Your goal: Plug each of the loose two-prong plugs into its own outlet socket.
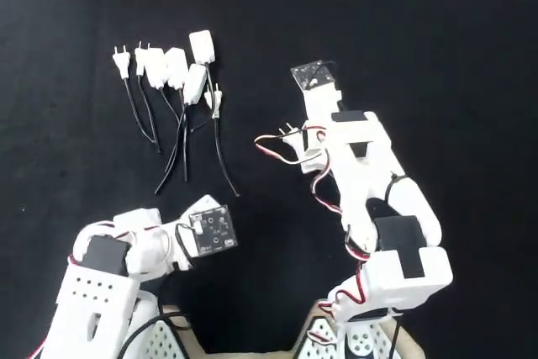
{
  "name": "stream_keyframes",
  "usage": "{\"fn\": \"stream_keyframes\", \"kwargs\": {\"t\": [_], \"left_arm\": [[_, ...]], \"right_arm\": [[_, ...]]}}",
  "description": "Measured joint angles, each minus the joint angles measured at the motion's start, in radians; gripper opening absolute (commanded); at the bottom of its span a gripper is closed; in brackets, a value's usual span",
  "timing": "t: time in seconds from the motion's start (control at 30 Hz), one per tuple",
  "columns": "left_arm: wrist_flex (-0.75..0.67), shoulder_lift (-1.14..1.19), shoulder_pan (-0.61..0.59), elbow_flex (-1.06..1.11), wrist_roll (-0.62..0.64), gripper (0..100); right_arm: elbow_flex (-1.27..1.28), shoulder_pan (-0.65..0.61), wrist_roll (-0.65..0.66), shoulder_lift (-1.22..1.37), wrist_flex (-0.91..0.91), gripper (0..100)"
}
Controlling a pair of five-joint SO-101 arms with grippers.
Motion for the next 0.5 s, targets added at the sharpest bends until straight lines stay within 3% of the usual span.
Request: {"fn": "stream_keyframes", "kwargs": {"t": [0.27, 0.5], "left_arm": [[-0.014, -0.006, -0.04, 0.0, 0.017, 23], [0.109, -0.005, -0.16, -0.193, 0.037, 25]], "right_arm": [[0.006, 0.0, 0.0, 0.0, 0.0, 19.1], [0.006, 0.0, 0.0, 0.0, -0.005, 19.4]]}}
